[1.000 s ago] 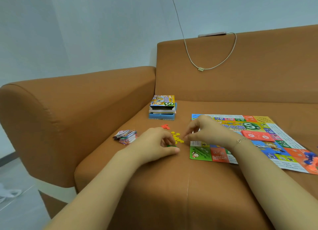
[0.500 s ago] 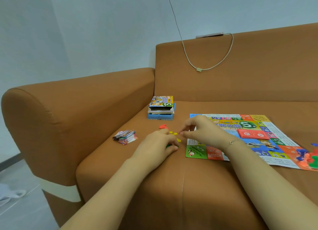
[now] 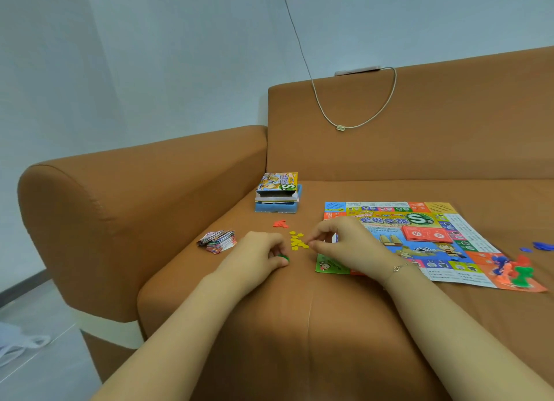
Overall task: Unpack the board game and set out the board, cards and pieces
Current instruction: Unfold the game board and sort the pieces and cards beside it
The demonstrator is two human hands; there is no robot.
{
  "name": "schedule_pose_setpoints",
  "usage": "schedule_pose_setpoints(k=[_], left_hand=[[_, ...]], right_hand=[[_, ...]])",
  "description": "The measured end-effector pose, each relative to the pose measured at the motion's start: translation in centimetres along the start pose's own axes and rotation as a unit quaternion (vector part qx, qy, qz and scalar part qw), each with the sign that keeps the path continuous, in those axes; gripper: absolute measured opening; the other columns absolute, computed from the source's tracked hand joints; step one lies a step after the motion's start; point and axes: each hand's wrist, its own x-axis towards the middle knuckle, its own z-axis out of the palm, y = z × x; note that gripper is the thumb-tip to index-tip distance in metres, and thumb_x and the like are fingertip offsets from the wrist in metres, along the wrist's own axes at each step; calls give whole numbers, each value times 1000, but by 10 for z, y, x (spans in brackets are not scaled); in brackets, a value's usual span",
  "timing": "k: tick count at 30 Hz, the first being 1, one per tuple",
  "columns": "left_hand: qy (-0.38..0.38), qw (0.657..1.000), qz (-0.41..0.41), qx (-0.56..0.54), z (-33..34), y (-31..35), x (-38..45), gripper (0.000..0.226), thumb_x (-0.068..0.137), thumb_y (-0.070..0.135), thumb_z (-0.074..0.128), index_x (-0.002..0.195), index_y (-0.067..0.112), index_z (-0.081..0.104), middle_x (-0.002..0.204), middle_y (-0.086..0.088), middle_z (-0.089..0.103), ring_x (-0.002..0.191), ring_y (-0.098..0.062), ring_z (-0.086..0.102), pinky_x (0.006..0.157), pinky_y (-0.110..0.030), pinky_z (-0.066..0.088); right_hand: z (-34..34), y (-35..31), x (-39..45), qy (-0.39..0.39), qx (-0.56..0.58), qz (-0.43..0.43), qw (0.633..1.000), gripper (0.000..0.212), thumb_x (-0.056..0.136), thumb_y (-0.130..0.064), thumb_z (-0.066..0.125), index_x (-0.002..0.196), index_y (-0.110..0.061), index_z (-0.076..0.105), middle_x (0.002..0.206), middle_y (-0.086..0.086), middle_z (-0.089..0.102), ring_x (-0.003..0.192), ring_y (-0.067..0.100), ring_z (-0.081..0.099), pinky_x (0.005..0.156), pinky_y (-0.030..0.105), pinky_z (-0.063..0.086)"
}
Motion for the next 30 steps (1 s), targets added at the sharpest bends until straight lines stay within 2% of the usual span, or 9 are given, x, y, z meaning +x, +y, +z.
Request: schedule_pose_setpoints(k=[4,8,12,15,18,23,27,30], left_hand=[[-5,1000,-26,-7,2,1,1,8,83,19,69,90,22,65,82,7,57,73,-9,51,73,-24,44],[-13,999,-48,-18,0,1,5,12,82,15,71,93,17,67,88,2,60,79,-11,54,79,-25,46],[-29,998,-58,19,0,3,7,14,84,14,68,98,18,66,88,5,57,83,-13,52,75,-22,41],[-57,995,-59,54,0,8,11,18,89,12,63,106,17,65,101,0,63,94,-17,57,75,-20,38],[-70,993,-59,75,-2,12,13,18,91,12,60,109,15,63,109,-3,64,104,-21,58,75,-20,37],[-10,998,-45,31,2,6,3,10,87,14,63,97,16,67,92,1,56,87,-17,52,70,-22,35],[32,995,-74,-60,1,3,-3,10,85,15,66,94,16,71,85,2,57,83,-11,53,64,-20,37],[67,983,-99,-138,-2,-1,-7,4,83,14,70,83,18,71,73,3,62,67,-9,55,59,-16,39]], right_hand=[[2,1,-6,11,7,-10,1000,10,83,-18,67,86,-24,75,76,-7,69,74,9,60,72,31,50],[3,1,-9,30,23,-8,999,10,83,-17,68,86,-23,75,77,-7,69,74,9,59,73,31,50],[3,-4,-15,53,21,-24,998,11,83,-15,67,88,-20,75,75,-6,68,72,9,58,69,24,47],[2,-9,-23,70,20,-33,997,10,83,-13,67,85,-20,74,71,-6,67,69,9,57,65,20,45],[2,-13,-31,90,22,-26,995,17,83,-11,68,81,-28,72,67,-8,64,67,7,56,64,19,44],[1,-16,-41,119,29,11,992,29,83,-11,66,75,-39,65,72,-7,67,70,6,56,68,19,45],[2,-18,-46,116,21,35,992,21,83,-13,65,79,-33,70,73,-9,67,72,8,57,71,22,47],[3,-20,-51,122,9,44,992,20,83,-13,65,79,-32,70,69,-13,64,71,7,56,70,20,45]])
